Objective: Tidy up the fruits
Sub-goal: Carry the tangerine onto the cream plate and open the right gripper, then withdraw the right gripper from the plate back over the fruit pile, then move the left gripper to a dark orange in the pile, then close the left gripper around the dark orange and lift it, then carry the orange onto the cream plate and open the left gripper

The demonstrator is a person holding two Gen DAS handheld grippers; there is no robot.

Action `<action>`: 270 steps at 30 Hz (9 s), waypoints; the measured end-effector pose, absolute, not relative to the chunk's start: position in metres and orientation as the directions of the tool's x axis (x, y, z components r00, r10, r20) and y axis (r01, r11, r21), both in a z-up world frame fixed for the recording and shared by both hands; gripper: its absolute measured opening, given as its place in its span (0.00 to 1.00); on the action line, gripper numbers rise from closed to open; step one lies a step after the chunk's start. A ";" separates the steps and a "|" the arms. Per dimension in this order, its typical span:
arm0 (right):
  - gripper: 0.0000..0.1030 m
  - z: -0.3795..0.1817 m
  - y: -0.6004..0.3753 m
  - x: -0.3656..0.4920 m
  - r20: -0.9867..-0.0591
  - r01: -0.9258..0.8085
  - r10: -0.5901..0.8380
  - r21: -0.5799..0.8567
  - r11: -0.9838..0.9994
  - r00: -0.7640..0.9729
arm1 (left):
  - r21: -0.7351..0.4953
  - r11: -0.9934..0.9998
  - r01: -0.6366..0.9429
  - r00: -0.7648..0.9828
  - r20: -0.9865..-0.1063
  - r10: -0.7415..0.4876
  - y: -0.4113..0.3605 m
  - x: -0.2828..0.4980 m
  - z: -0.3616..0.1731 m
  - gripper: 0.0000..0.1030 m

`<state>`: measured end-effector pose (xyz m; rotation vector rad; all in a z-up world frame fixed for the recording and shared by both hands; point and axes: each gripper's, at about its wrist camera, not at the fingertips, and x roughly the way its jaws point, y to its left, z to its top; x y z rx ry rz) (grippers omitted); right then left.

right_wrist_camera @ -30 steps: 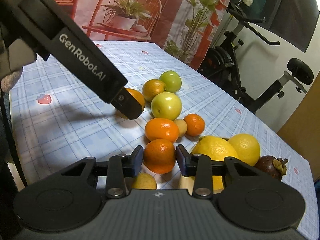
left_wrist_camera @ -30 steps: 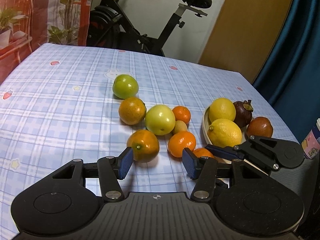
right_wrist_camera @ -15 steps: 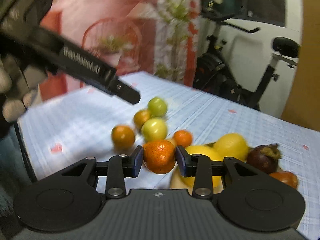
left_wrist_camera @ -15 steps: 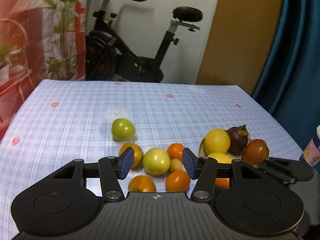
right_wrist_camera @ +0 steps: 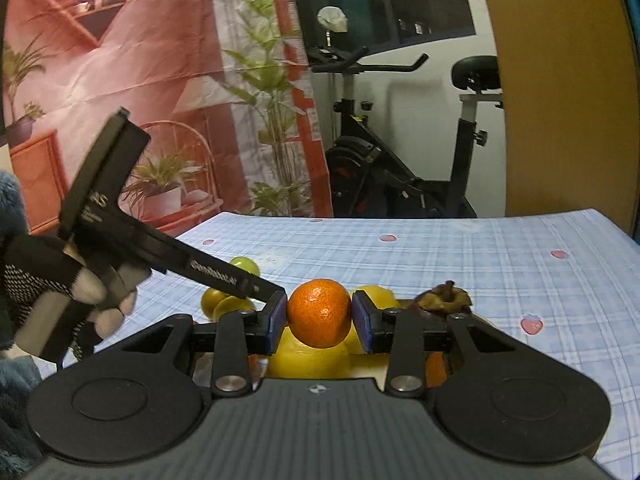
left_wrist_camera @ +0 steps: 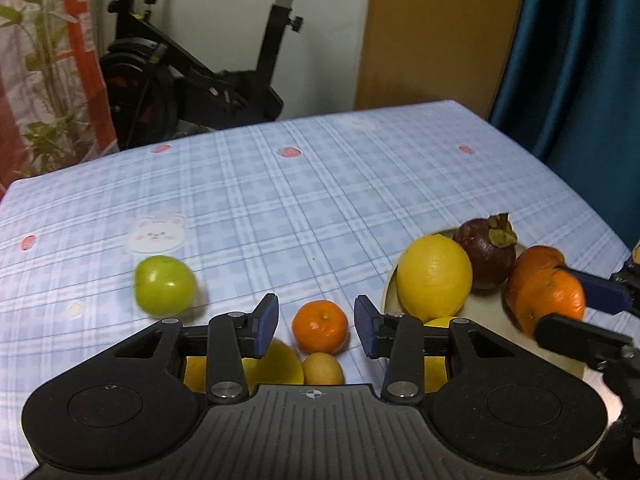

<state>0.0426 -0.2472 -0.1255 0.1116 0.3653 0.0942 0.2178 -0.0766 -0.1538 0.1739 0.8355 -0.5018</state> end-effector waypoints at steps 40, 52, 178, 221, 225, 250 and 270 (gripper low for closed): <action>0.37 -0.172 -0.245 0.068 -0.474 0.035 -0.066 -0.074 0.997 0.878 | -0.094 0.853 0.513 0.553 -0.724 -0.412 -0.083 0.209 -0.148 0.36; 0.39 -0.156 -0.252 0.051 -0.398 0.059 -0.064 -0.026 0.998 0.915 | -0.123 0.811 0.572 0.550 -0.676 -0.490 -0.098 0.191 -0.125 0.36; 0.44 -0.201 -0.104 0.136 -0.617 -0.446 0.264 -0.161 0.880 0.742 | -0.412 0.877 0.247 0.584 -0.659 -0.474 0.047 0.157 -0.178 0.50; 0.43 -0.153 -0.168 0.071 -0.511 -0.253 0.189 -0.058 0.966 0.838 | -0.285 0.812 0.510 0.524 -0.645 -0.556 -0.054 0.141 -0.135 0.43; 0.43 -0.150 -0.193 0.053 -0.519 -0.181 0.143 -0.023 0.983 0.843 | -0.249 0.782 0.572 0.469 -0.682 -0.560 -0.089 0.138 -0.138 0.42; 0.46 -0.161 -0.218 0.046 -0.605 -0.111 0.132 0.071 0.991 0.786 | -0.303 0.769 0.563 0.397 -0.717 -0.573 -0.099 0.136 -0.165 0.44; 0.58 -0.156 -0.219 0.043 -0.581 -0.050 0.068 0.046 0.998 0.811 | -0.303 0.919 0.252 0.699 -0.600 -0.389 0.005 0.132 -0.139 0.45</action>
